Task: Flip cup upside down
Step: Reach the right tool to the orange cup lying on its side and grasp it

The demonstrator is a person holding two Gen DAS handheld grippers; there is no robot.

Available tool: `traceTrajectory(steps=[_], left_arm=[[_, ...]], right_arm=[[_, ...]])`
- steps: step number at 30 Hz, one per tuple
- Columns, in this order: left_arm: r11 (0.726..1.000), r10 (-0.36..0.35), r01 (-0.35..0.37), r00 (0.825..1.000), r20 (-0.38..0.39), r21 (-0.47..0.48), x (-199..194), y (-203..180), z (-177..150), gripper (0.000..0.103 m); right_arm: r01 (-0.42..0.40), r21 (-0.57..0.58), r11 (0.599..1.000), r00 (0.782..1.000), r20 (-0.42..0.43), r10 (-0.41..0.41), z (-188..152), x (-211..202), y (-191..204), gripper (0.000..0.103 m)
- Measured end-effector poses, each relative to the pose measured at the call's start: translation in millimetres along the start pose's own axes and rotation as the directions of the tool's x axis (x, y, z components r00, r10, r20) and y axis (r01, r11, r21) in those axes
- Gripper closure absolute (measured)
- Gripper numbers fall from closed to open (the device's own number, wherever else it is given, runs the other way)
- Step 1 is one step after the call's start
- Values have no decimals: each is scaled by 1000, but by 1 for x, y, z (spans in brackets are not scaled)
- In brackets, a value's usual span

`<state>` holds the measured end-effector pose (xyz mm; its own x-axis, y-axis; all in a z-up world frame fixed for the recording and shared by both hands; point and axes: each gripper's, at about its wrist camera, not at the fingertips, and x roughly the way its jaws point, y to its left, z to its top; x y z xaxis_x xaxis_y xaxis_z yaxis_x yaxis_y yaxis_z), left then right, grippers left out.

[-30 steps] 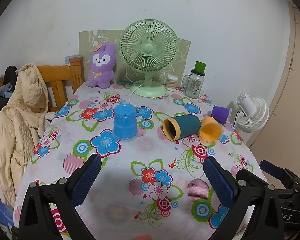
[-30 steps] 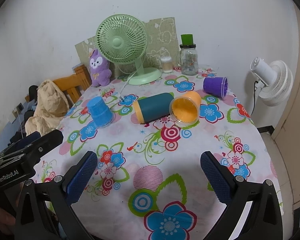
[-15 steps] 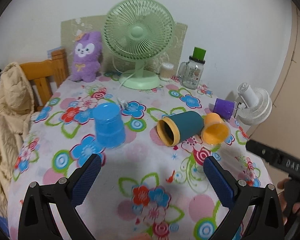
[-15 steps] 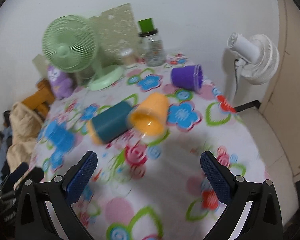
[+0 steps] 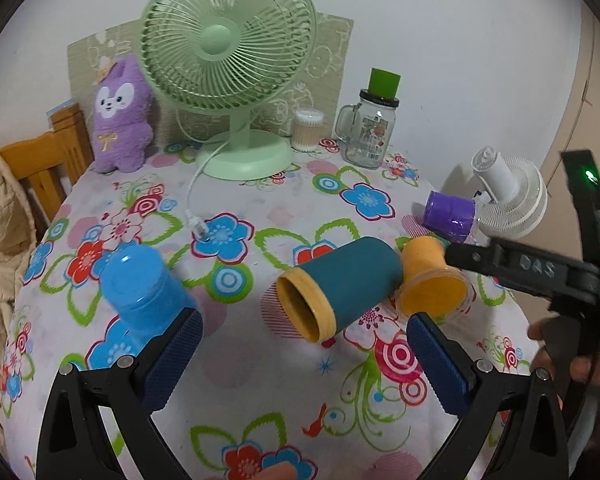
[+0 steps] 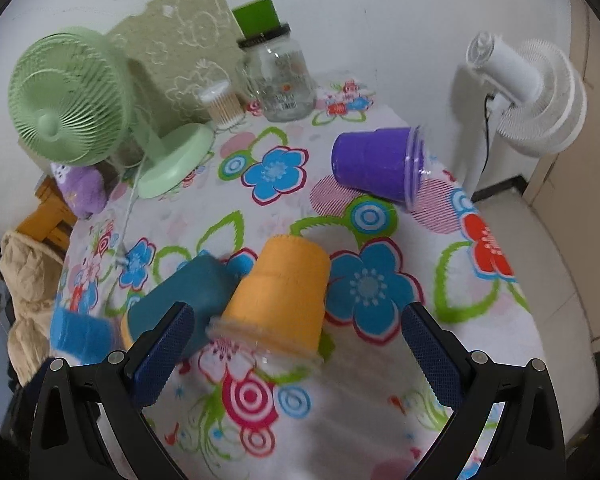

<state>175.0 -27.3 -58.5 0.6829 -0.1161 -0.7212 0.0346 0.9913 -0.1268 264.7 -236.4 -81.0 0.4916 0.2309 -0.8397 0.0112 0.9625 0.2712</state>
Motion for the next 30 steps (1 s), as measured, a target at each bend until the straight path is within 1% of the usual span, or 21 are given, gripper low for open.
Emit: traceTrajectory(steps=[2,6,7,9,10,13,14,15,18,21,25,30], left_arm=[[1000,2,-2,1000,-5,1,5,0,1,0],[1000,4,-4,1000,-25,6,16,-1,3,0],[1000,5,-5,1000,-27,9,17,-2,2,0],[1000,9,-9,1000,-30,11,18,-1,0,0],[1000,12,-11,999,-32,10,19,0,0,0],[1000,14,-14,999,-31,5,18,2,0,0],[1000,14,-13,999,-32,3,18,3,-1,0],[1000,11,-11,999,-32,2,17,3,-1,0],[1000,8,-8,1000,-30,1,12,4,-3,0],[1000,4,-4,1000,-22,-9,3,6,-6,0],[1000,1,-1,1000,-12,-18,-8,8,-10,0],[1000,-3,3,1000,9,-22,-28,10,-16,0]], right_arm=[[-2,10,1000,1000,-23,2,7,13,-1,0],[-14,40,999,994,-112,18,12,49,-3,0],[-16,41,999,992,-125,21,12,55,-3,0],[-33,61,998,992,-121,40,11,60,-4,2],[-29,61,998,991,-127,37,10,62,-5,5],[-73,59,996,987,-140,81,10,64,-3,16],[-85,53,995,985,-143,92,11,64,-2,22],[-102,45,994,983,-149,108,11,64,1,29],[-97,29,995,982,-161,101,10,61,4,39],[-115,40,993,979,-166,121,5,57,2,39],[-122,33,992,980,-153,126,-1,45,4,40],[-130,3,991,984,-124,130,-9,19,13,40]])
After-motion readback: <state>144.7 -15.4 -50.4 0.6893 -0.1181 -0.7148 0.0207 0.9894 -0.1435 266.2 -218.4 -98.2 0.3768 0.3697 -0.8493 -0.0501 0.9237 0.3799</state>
